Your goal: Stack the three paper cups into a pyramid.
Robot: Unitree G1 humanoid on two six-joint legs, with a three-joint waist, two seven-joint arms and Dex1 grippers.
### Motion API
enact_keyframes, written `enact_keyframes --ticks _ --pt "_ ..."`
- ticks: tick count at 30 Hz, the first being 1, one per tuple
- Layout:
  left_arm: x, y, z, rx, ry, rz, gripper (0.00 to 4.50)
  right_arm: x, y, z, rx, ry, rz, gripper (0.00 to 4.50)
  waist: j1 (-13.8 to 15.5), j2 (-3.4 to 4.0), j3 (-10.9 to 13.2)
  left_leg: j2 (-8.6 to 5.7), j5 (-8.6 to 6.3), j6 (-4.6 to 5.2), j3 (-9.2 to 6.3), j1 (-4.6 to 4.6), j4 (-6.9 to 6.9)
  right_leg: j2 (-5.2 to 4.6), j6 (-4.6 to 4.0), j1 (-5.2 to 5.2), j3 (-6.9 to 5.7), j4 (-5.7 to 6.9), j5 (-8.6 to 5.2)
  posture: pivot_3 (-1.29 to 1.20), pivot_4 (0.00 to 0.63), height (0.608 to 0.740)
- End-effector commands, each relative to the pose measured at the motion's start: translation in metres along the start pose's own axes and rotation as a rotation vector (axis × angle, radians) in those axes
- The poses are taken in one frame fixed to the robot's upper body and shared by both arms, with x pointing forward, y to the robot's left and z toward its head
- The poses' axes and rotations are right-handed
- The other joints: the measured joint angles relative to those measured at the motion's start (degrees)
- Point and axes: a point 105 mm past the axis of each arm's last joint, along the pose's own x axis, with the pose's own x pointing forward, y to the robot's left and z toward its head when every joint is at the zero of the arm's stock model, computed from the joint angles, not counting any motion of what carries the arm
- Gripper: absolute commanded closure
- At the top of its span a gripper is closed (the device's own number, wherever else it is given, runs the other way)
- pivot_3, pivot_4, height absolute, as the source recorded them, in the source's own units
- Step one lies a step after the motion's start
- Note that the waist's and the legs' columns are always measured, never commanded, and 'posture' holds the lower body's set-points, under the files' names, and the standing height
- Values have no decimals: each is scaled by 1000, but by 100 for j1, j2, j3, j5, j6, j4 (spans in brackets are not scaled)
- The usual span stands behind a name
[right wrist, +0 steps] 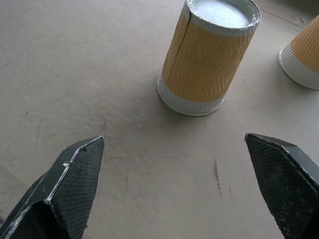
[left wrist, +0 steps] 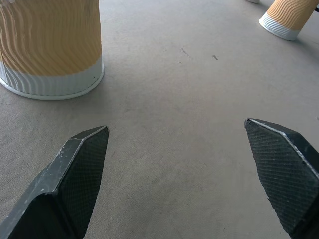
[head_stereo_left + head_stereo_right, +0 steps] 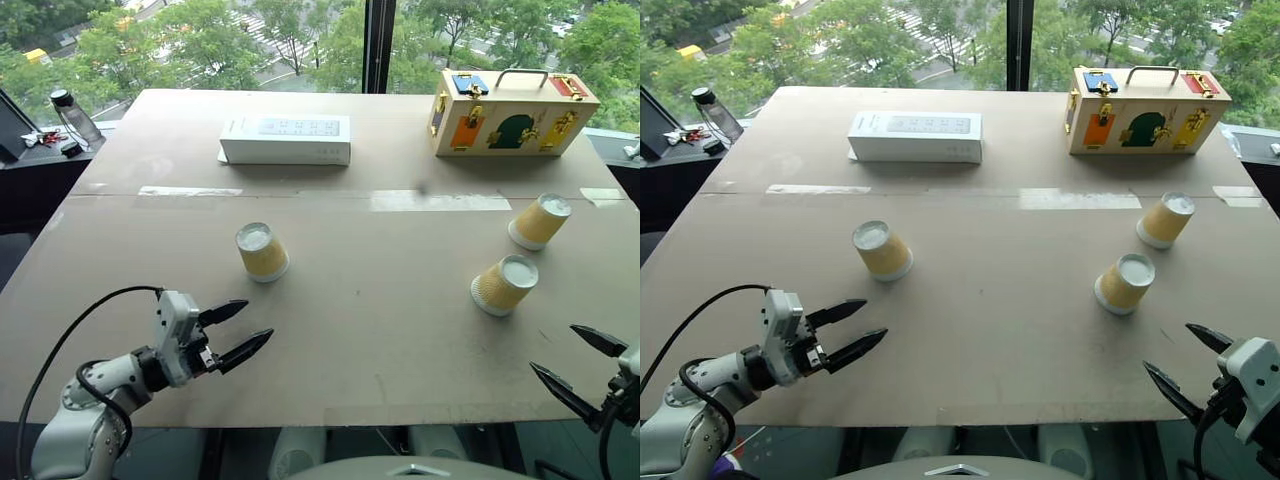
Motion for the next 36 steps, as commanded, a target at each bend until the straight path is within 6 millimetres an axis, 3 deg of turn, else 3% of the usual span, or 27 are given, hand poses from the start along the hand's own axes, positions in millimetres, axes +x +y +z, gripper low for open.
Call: enact_keyframes --ticks 1,4,11,19,27,30,33,36 --pt "7 -4 10 53 -26 -28 31 8 -6 13 -5 -72 -68 0 11 -3 0 0 0 0 0 0 0 0 0 0 0 0 0 0 150 740" --pt "19 -10 20 74 -69 -87 31 23 -7 27 75 -159 -127 0 10 -5 -2 10 0 -1 1 2 5 5 1 1 -3 0 0 0 150 740" --pt "31 -22 31 101 -109 -176 31 36 -9 37 81 -170 -170 0 11 6 1 9 -1 -1 9 -6 0 8 -27 -2 -1 0 10 0 150 740" --pt "30 -34 34 147 -115 -258 31 67 -16 54 113 -216 -192 0 -26 6 0 13 -1 -1 10 1 4 14 -17 -1 0 6 5 0 150 740" --pt "27 -39 33 156 -128 -262 31 92 -33 54 144 -216 -186 0 -40 7 2 12 -1 -1 10 -3 3 15 -28 -1 2 4 11 0 150 740" --pt "25 -39 33 153 -135 -252 0 94 -35 50 148 -207 -174 801 -46 8 2 12 -1 -1 9 -2 3 17 -28 -1 2 6 11 0 150 740" --pt "24 -42 34 151 -144 -244 0 93 -36 49 141 -209 -164 2174 -65 7 2 12 0 -1 9 -1 3 17 -27 -1 3 7 11 0 150 740" --pt "23 -43 35 152 -160 -209 0 92 -34 54 131 -231 -135 2241 -89 7 2 12 -1 -1 9 0 3 17 -27 0 3 7 10 0 150 740"
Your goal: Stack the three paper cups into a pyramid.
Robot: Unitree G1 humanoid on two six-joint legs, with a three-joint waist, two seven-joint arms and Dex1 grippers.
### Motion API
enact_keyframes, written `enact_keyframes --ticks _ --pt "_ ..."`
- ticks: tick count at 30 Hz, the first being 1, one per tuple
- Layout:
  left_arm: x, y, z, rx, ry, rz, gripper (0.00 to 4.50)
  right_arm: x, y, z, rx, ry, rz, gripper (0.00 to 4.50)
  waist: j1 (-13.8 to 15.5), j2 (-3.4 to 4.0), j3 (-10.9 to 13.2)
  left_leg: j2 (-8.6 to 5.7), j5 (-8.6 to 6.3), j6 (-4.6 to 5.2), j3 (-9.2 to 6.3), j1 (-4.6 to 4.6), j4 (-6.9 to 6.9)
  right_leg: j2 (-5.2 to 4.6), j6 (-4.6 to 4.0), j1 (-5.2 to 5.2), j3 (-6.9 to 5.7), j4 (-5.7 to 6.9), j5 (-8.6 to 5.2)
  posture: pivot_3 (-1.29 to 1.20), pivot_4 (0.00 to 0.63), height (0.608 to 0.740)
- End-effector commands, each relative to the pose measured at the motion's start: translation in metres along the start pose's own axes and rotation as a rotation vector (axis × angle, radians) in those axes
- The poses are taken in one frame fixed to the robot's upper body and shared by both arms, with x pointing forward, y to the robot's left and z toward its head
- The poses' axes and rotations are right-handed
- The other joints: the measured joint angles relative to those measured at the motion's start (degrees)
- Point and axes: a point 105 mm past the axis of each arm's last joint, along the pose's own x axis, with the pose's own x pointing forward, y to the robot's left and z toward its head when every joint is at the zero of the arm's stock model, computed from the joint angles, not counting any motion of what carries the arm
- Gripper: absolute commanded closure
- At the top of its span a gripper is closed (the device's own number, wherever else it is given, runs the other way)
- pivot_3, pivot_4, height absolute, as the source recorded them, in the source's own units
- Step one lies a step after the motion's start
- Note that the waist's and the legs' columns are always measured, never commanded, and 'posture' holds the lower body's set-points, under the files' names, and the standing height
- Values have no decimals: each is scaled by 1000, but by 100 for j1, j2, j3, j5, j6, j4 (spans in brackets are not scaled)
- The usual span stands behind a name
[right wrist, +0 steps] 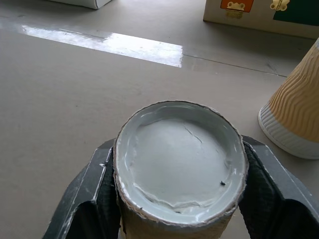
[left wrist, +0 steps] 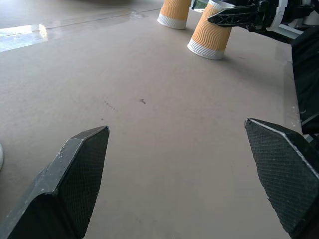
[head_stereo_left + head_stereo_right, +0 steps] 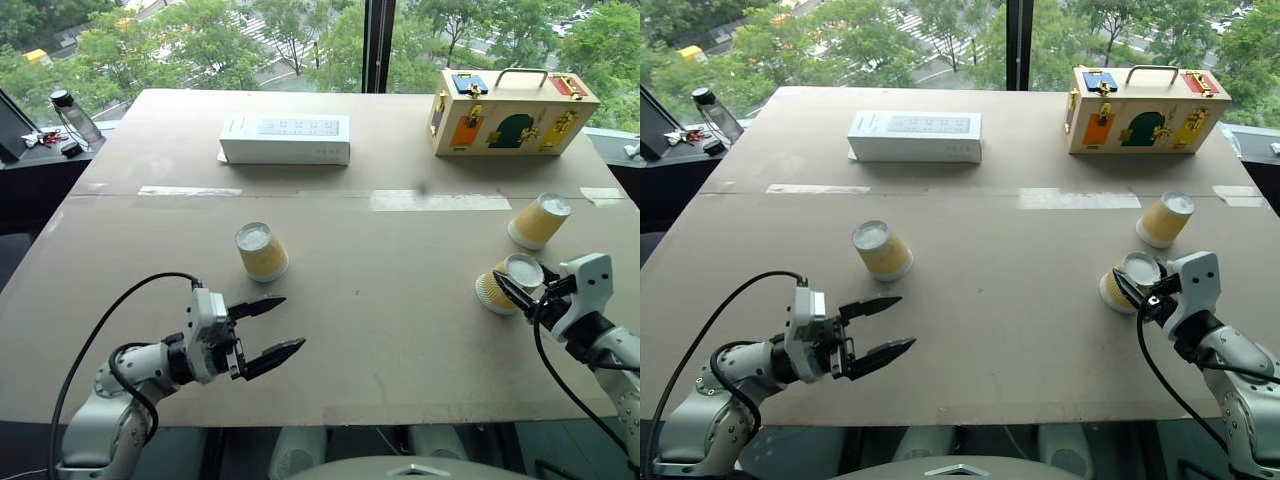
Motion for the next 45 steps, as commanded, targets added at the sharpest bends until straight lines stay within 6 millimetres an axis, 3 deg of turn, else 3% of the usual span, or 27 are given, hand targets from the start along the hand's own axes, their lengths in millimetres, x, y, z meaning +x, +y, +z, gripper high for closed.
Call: enact_keyframes --ticks 1,7,11,15,25,28,30,34,42,45 --pt "-2 0 15 64 -60 62 0 0 6 17 -36 -56 63 2241 -16 0 0 0 0 0 0 0 0 0 0 0 0 0 0 0 150 740" --pt "-13 8 19 105 -127 172 0 32 58 46 -44 -125 300 2241 -92 1 1 5 0 0 2 10 0 9 1 -1 6 8 0 0 150 740" --pt "-20 5 16 69 -116 172 0 60 88 55 -75 -136 394 2241 -72 0 2 7 0 0 -1 10 0 13 -2 -2 6 11 0 0 150 740" --pt "-29 6 16 49 -117 227 0 75 109 57 -129 -121 463 2241 -31 -3 5 3 0 0 -5 -5 0 10 -3 -4 3 4 1 0 150 740" --pt "-44 9 12 22 -121 376 0 101 129 50 -169 -92 550 2241 -62 -3 6 4 0 0 -4 1 0 10 -3 -4 3 5 1 0 150 740" --pt "-50 15 12 28 -111 429 0 106 128 51 -170 -106 567 908 -66 -4 5 4 0 0 -4 2 0 11 -3 -6 3 8 1 0 150 740" --pt "-53 21 14 30 -104 451 0 104 124 50 -198 -117 574 51 -50 -4 6 4 0 0 -4 1 0 11 -3 -5 3 7 1 0 150 740" --pt "-54 32 20 40 -106 462 0 87 120 63 -190 -189 610 15 -38 -3 7 3 0 0 -7 -3 0 10 -3 -5 1 6 1 0 150 740" --pt "-43 73 38 93 -64 400 0 18 112 81 -262 -334 753 15 -47 -5 9 2 0 0 -8 1 0 11 0 -4 -1 12 0 0 150 740" --pt "-37 84 41 99 -50 369 0 3 111 84 -278 -333 763 15 -61 -3 10 4 0 0 -7 2 0 13 0 -4 -1 12 0 0 150 740"
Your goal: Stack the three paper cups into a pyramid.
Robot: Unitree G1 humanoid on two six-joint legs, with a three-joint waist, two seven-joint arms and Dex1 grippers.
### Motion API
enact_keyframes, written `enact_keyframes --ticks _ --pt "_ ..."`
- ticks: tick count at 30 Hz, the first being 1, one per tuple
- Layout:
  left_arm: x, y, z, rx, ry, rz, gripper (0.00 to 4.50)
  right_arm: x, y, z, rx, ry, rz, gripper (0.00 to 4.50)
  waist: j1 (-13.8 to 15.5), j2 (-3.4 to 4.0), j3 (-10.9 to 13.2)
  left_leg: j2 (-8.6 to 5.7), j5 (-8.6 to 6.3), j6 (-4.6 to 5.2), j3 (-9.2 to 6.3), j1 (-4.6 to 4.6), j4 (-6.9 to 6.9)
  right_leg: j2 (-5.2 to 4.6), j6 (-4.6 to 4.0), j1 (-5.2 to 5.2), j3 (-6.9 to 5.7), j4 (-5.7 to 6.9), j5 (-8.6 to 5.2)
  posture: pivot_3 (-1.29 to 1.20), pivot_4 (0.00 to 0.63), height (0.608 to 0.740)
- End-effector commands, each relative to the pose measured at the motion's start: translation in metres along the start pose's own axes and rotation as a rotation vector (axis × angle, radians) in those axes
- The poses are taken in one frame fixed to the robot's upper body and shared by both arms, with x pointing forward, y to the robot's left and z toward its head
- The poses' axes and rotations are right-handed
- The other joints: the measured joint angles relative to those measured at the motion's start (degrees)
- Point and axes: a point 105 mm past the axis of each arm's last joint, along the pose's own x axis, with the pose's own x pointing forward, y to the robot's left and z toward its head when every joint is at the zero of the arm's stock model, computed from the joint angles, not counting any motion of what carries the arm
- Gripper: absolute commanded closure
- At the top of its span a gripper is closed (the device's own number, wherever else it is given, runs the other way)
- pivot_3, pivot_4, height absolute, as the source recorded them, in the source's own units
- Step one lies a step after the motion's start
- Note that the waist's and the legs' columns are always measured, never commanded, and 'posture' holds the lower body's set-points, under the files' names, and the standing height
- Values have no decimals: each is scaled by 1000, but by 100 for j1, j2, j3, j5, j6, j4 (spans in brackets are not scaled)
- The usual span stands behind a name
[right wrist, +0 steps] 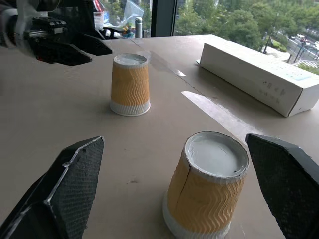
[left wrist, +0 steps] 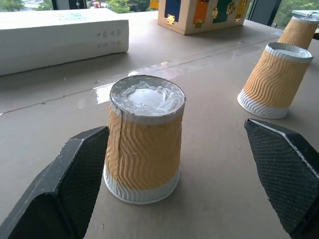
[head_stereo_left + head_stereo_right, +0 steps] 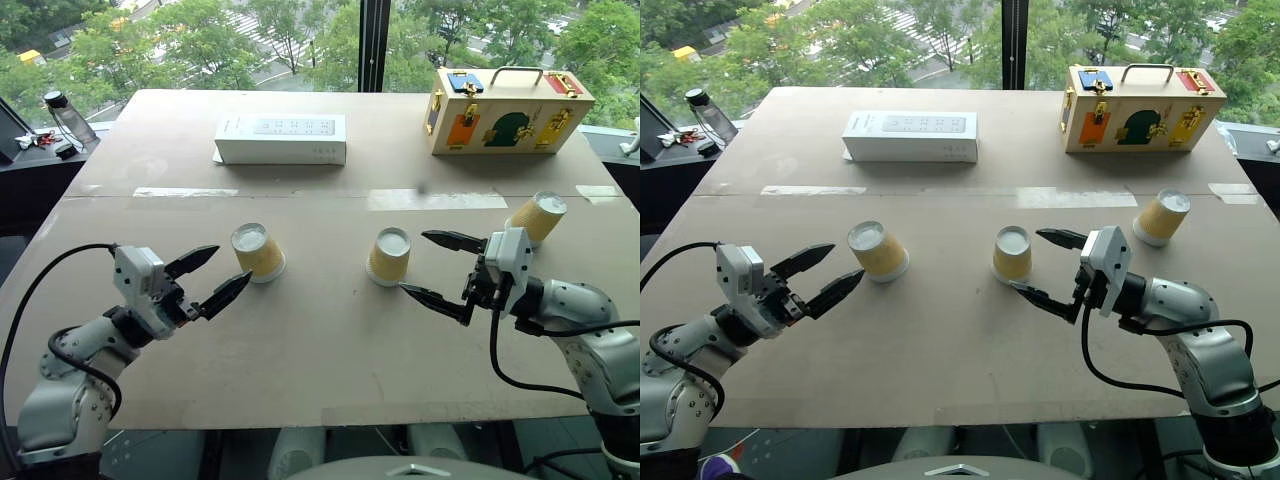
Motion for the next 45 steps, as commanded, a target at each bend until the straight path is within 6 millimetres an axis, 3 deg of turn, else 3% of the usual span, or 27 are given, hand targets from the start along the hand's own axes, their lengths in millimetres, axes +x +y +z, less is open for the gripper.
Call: enact_keyframes --ticks 1,9,12,16,22,29,36,45 --pt "11 8 1 23 18 -40 0 -13 10 25 -71 -48 22 15 -16 -2 0 0 0 0 1 0 0 0 0 0 1 0 0 0 150 740" --pt "38 17 -6 53 44 -85 0 -24 23 25 -56 -6 -49 15 15 -8 1 0 0 0 1 -1 -1 0 1 0 0 -1 1 0 150 740" --pt "42 20 -7 46 31 -102 849 -26 24 27 -51 -7 -74 0 9 -8 1 0 0 0 1 -1 -1 0 1 0 0 0 1 0 150 740" --pt "52 12 2 37 -10 -169 2440 -28 26 26 -46 1 -91 0 12 -9 1 0 0 0 0 -1 -1 0 1 0 0 0 1 0 150 740" --pt "74 -19 11 10 -30 -345 2440 -30 27 25 -47 12 -123 0 35 -10 2 0 0 0 -1 -2 0 0 4 2 0 0 3 0 150 740" --pt "121 -53 15 46 -81 -490 2440 -37 26 27 -62 40 -181 0 35 -12 2 -2 0 0 -1 -4 5 1 24 4 1 0 15 0 150 740" --pt "137 -63 4 114 -56 -542 2440 -51 32 27 -58 76 -241 0 17 -11 3 -1 0 0 -4 -3 4 8 24 3 3 1 14 0 150 740" --pt "141 -68 -9 147 -21 -567 2440 -58 35 25 -49 98 -284 0 26 -12 2 -1 1 0 -4 -3 7 7 25 6 3 0 14 0 150 740"
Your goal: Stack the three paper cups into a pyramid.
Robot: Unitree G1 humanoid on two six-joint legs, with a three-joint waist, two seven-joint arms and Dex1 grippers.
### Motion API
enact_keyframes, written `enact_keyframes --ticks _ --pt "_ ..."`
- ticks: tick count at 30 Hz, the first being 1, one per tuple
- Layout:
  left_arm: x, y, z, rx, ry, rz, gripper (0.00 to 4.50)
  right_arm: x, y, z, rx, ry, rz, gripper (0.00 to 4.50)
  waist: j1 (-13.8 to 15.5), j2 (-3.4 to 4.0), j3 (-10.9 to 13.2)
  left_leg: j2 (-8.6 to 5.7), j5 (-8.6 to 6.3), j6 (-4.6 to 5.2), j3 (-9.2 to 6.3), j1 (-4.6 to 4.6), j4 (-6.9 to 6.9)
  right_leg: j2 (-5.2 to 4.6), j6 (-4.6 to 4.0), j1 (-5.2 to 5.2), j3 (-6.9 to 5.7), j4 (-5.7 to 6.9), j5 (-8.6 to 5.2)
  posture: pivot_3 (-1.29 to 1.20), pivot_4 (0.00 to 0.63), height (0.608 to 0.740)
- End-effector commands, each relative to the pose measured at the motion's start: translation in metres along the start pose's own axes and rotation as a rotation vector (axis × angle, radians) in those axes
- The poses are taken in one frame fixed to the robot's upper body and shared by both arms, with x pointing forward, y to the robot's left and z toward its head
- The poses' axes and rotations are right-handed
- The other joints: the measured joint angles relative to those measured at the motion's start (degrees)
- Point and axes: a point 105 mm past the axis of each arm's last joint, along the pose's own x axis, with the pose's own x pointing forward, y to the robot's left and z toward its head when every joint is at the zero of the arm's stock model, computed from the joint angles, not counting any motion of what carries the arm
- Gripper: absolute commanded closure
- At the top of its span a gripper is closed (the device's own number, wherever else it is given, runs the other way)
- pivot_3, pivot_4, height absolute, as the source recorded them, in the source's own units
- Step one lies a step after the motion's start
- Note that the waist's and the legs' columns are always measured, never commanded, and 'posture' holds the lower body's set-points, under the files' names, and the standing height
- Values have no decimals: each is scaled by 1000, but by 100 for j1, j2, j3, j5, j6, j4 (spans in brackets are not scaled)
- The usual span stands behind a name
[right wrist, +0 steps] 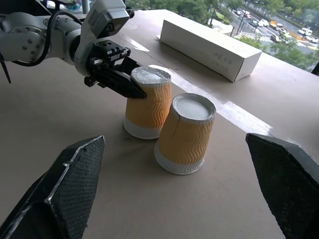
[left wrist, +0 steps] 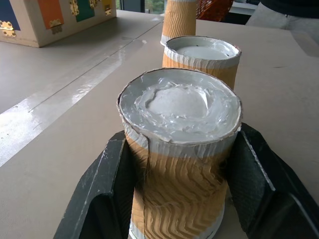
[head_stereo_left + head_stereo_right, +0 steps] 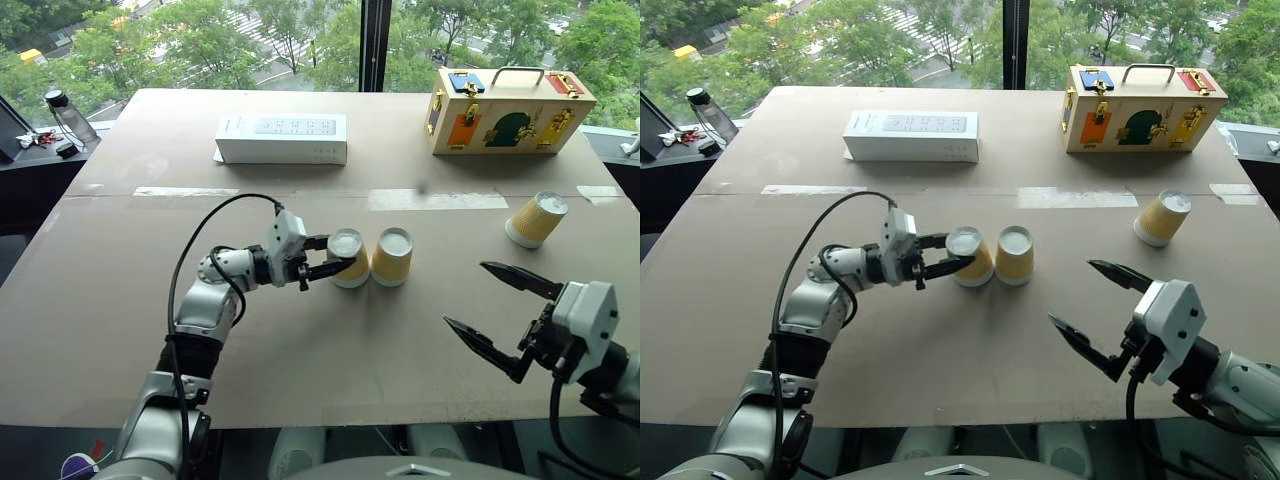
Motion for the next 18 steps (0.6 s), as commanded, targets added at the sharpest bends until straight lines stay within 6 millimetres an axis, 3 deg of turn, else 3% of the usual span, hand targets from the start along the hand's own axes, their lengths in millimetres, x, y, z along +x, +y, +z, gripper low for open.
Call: enact_keyframes --ticks 1,6,11,18 --pt "5 0 4 37 -10 -21 2440 -1 0 10 -40 -34 -16 0 0 0 0 0 0 0 0 0 0 0 0 1 0 0 0 0 150 740" --pt "6 0 4 6 -18 -30 246 -2 -4 8 -38 -29 -35 0 -2 0 0 0 0 0 0 0 0 0 0 1 0 0 0 0 150 740" --pt "-3 -2 15 -13 -51 3 116 0 -22 6 -17 -35 -131 0 -8 0 0 0 0 0 0 0 0 0 1 1 0 0 1 0 150 740" --pt "-45 -21 40 -56 -85 57 116 1 -112 -26 -49 104 -534 0 -35 5 5 3 0 0 2 4 -3 1 -5 -4 4 5 -1 0 150 740"
